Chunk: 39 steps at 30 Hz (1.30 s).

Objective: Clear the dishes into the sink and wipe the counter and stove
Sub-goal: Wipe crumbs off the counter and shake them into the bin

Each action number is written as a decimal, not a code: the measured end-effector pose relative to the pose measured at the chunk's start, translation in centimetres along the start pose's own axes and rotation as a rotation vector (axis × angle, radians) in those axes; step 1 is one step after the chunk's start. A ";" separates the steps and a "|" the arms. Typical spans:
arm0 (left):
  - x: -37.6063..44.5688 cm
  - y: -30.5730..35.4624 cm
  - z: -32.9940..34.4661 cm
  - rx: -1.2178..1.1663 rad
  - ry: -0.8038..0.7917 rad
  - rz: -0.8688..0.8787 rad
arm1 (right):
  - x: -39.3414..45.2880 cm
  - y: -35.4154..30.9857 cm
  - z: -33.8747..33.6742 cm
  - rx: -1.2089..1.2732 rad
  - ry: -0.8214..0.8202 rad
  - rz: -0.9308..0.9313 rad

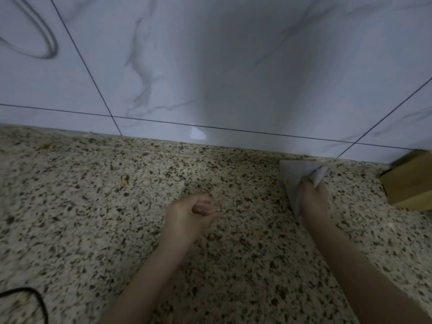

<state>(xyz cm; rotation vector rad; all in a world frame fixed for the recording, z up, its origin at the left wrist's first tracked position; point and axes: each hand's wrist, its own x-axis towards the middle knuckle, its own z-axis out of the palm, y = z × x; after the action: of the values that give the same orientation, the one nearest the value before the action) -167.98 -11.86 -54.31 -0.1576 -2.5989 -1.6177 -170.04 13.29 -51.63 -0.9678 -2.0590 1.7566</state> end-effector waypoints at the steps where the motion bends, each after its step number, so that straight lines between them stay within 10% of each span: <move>1: -0.5 -0.1 -0.6 0.020 0.006 0.024 | 0.4 0.2 0.9 -0.009 -0.012 0.035; 21: -5.1 -1.2 -5.6 0.055 -0.063 0.049 | -4.0 4.1 3.9 -0.404 -0.461 0.099; 39: -8.2 3.0 -3.5 0.170 -0.308 0.101 | -11.5 5.9 -3.5 -0.078 -0.316 0.269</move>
<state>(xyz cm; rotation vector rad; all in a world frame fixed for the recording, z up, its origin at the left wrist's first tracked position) -159.44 -14.05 -51.03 -0.5572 -2.8810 -1.4300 -157.54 8.92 -53.96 -1.0932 -2.2901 2.0958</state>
